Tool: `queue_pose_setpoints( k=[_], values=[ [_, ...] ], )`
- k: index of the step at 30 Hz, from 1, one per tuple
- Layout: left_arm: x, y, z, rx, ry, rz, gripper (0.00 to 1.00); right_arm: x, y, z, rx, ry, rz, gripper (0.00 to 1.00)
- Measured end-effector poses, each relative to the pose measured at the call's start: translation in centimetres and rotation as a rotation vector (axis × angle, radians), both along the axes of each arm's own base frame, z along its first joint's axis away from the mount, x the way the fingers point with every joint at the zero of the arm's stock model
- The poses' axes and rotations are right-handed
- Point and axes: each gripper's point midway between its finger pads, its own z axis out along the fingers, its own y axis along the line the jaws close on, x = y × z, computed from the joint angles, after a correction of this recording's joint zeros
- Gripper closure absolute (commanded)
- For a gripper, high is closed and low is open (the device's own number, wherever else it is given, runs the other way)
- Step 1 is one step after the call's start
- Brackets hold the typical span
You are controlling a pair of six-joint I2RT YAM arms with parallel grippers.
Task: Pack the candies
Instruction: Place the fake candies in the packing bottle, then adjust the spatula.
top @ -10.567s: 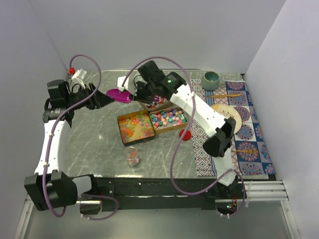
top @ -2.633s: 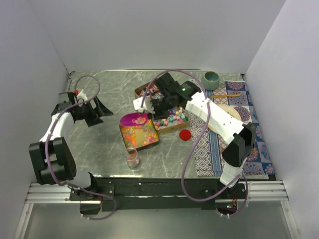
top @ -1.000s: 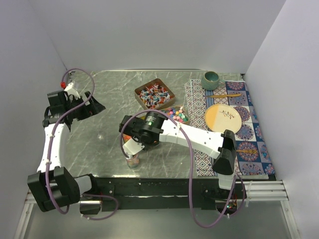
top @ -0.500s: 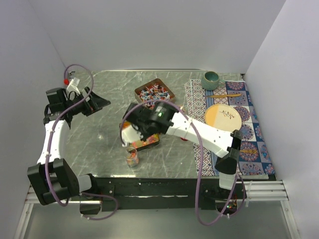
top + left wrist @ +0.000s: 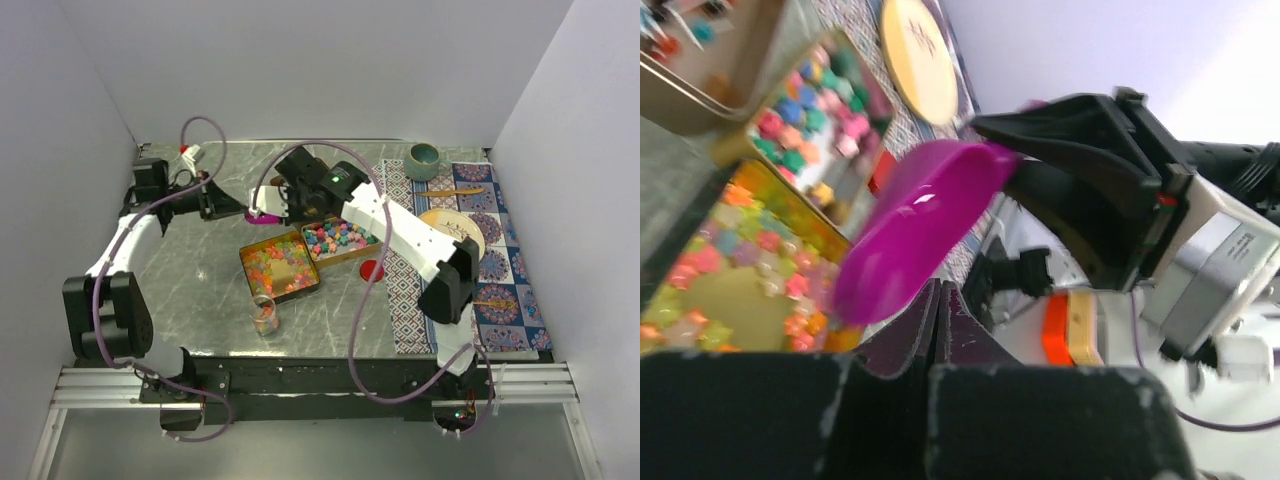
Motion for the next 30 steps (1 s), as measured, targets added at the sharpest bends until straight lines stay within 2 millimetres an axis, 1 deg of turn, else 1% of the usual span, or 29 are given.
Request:
queue_pose_setpoints(
  k=[2, 5, 7, 10, 11, 12, 13, 15, 16, 18, 19, 20, 22, 23, 24, 26, 28, 29, 30],
  values=[
    [0.0, -1.1, -0.6, -0.003, 0.031, -0.036, 0.97, 0.5, 1.1, -1.2, 0.027, 0.04, 0.001, 1.0],
    [0.6, -2.1, -1.6, -0.003, 0.066, -0.066, 0.98, 1.1, 2.5, -1.8, 0.08, 0.075, 0.011, 1.0],
    [1.1, -2.4, -2.5, 0.004, 0.092, -0.066, 0.98, 1.0, 3.1, -1.4, 0.127, 0.095, 0.023, 1.0],
    [2.0, -2.4, -3.5, 0.019, 0.109, -0.06, 0.99, 1.1, 3.8, 0.1, 0.217, 0.105, 0.036, 1.0],
    [2.4, -2.3, -3.8, 0.024, 0.112, -0.055, 0.95, 1.1, 3.9, 0.7, 0.243, 0.108, 0.039, 1.0],
    [2.6, -2.3, -4.0, 0.028, 0.115, -0.053, 0.88, 1.1, 3.9, 1.2, 0.272, 0.116, 0.04, 1.0],
    [2.7, -2.3, -4.0, 0.02, 0.122, -0.059, 0.76, 1.0, 3.6, 1.7, 0.289, 0.124, 0.037, 1.0],
    [3.5, -2.3, -3.3, 0.019, 0.105, -0.061, 0.67, 1.4, 2.9, 1.9, 0.298, 0.129, 0.023, 1.0],
    [4.0, -2.2, -2.7, 0.025, 0.084, -0.059, 0.56, 1.8, 2.4, 1.8, 0.301, 0.124, 0.014, 1.0],
    [5.6, -2.0, -1.1, 0.045, 0.02, -0.05, 0.44, 2.9, 1.3, 1.4, 0.303, 0.105, -0.005, 1.0],
    [6.6, -1.8, -0.1, 0.058, -0.022, -0.038, 0.31, 3.3, 0.6, 1.2, 0.3, 0.096, -0.014, 1.0],
    [7.7, -1.4, 0.9, 0.074, -0.066, -0.016, 0.25, 3.9, -0.6, 0.8, 0.285, 0.09, -0.034, 1.0],
    [9.5, -0.7, 2.0, 0.112, -0.135, 0.05, 0.19, 5.3, -2.6, 0.2, 0.26, 0.072, -0.082, 1.0],
    [10.4, -0.3, 2.1, 0.133, -0.157, 0.093, 0.18, 6.0, -3.5, 0.1, 0.249, 0.061, -0.109, 1.0],
    [11.5, 0.1, 1.8, 0.154, -0.157, 0.136, 0.15, 6.8, -4.6, -0.1, 0.238, 0.051, -0.139, 1.0],
    [13.9, 0.8, 0.4, 0.208, -0.135, 0.231, 0.13, 8.1, -6.5, 0.0, 0.225, 0.029, -0.196, 1.0],
    [16.6, 0.7, -2.3, 0.28, -0.091, 0.314, 0.13, 9.1, -8.3, 0.1, 0.215, 0.011, -0.251, 1.0],
    [17.4, 0.3, -3.9, 0.309, -0.058, 0.338, 0.13, 9.6, -9.1, 0.1, 0.209, 0.0, -0.279, 1.0],
    [17.9, -0.4, -5.3, 0.33, -0.025, 0.35, 0.14, 10.0, -9.7, 0.0, 0.205, -0.006, -0.299, 1.0]
  ],
)
